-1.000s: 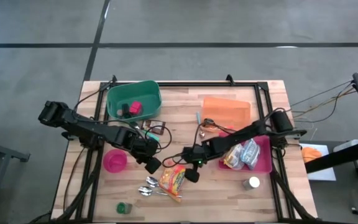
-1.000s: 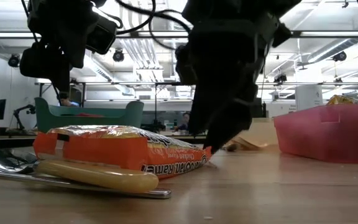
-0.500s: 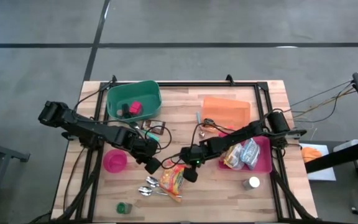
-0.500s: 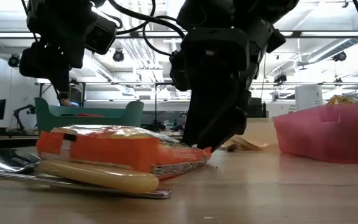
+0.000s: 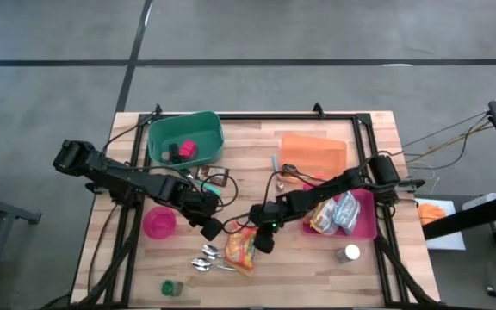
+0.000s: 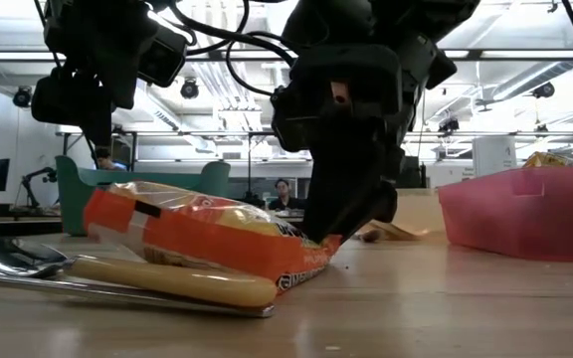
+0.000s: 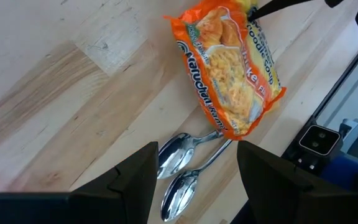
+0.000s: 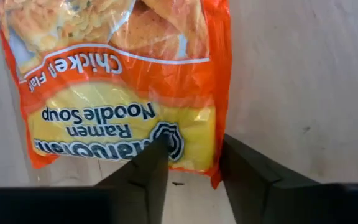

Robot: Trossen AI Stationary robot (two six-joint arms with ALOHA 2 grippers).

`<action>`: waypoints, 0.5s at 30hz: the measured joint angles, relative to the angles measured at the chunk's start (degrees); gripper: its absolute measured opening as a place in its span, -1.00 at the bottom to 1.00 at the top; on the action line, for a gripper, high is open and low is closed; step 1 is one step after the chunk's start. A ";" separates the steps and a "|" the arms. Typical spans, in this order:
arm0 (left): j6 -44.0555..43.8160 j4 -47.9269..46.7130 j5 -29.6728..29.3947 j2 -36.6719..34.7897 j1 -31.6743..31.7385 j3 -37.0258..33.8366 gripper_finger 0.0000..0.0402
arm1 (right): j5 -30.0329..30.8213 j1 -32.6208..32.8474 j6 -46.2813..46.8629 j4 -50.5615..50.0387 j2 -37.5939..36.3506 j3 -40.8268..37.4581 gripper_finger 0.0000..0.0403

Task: Pick & Place Food Item
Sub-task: Put the orange noodle pack into the pink bin

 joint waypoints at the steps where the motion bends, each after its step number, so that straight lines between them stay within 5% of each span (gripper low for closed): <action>1: 0.00 0.00 -0.01 0.00 0.00 0.00 0.09 | -0.31 0.00 -0.02 -0.03 0.00 0.00 -0.45; 9: 0.02 -0.01 0.01 0.00 0.00 0.02 0.09 | -0.30 0.11 -1.22 -0.41 -0.43 -0.09 -0.89; 15: 0.07 -0.04 0.01 0.00 0.00 0.02 0.09 | 0.30 0.11 -2.57 -1.44 -2.45 -0.22 -0.93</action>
